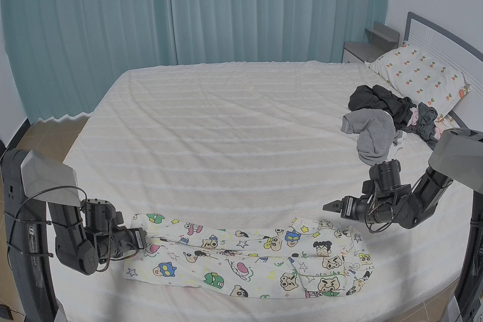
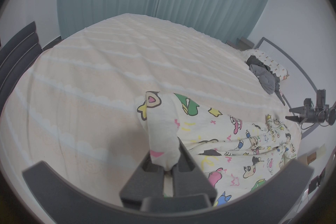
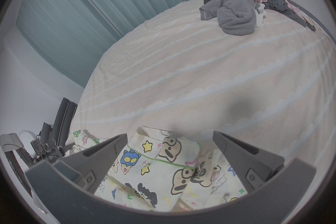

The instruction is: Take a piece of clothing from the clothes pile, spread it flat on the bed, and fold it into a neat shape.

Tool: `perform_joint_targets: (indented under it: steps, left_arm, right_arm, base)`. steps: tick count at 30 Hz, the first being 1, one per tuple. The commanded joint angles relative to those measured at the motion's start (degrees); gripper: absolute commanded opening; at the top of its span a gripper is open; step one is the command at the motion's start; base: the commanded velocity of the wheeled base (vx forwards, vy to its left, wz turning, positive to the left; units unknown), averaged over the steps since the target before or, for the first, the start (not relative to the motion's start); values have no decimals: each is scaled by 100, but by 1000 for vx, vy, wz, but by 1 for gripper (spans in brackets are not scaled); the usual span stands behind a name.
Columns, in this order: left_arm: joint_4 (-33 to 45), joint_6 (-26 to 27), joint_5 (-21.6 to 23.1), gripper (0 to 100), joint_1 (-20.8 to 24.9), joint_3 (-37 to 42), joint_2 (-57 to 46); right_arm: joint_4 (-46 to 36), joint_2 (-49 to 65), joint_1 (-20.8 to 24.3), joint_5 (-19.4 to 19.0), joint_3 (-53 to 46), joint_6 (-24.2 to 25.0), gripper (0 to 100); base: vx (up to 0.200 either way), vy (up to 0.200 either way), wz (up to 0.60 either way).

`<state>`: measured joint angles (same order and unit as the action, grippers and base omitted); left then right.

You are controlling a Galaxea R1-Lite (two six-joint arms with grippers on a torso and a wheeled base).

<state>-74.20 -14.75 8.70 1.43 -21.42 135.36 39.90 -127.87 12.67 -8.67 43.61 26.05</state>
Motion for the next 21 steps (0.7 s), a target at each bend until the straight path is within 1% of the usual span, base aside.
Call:
perform_joint_targets:
  steps: [1,3,7,9,10,11,12,13,14,16,21]
  left_arm:
    - [178,7,52,0,-301,-47,-309]
    - [486,16,149,0,-477,-117,-502]
    - [1031,25,553,0,-969,-328,-950]
    - [1171,51,597,0,-1118,-416,-1021]
    - [1338,86,615,0,-1347,-539,-1109]
    - [1356,86,615,0,-1364,-548,-1109]
    - [1453,130,624,0,-1514,-644,-1153]
    - [1453,130,624,0,-1514,-644,-1153]
    - [1708,253,747,0,-1804,-794,-1232]
    - [1883,297,826,0,-1953,-899,-1302]
    - [2709,341,931,0,-2428,-1453,-1531]
  right_arm:
    - [9,7,-1,-3,-1,5,100]
    - [9,7,8,-3,8,5,100]
    - [9,7,-1,-3,8,5,100]
    - [9,7,-1,-3,8,5,100]
    - [9,7,-1,-12,8,5,100]
    - [9,7,-1,-3,8,5,100]
    - [18,7,-1,-3,16,5,100]
    - [18,7,-1,-3,16,5,100]
    - [18,7,-1,-3,16,5,100]
    - [18,7,-1,-12,16,5,100]
    - [18,7,-1,-3,16,5,100]
  base:
    - [0,0,0]
    - [0,0,0]
    - [0,0,0]
    - [0,0,0]
    - [0,0,0]
    - [0,0,0]
    - [0,0,0]
    - [0,0,0]
    - [0,0,0]
    - [0,0,0]
    - [0,0,0]
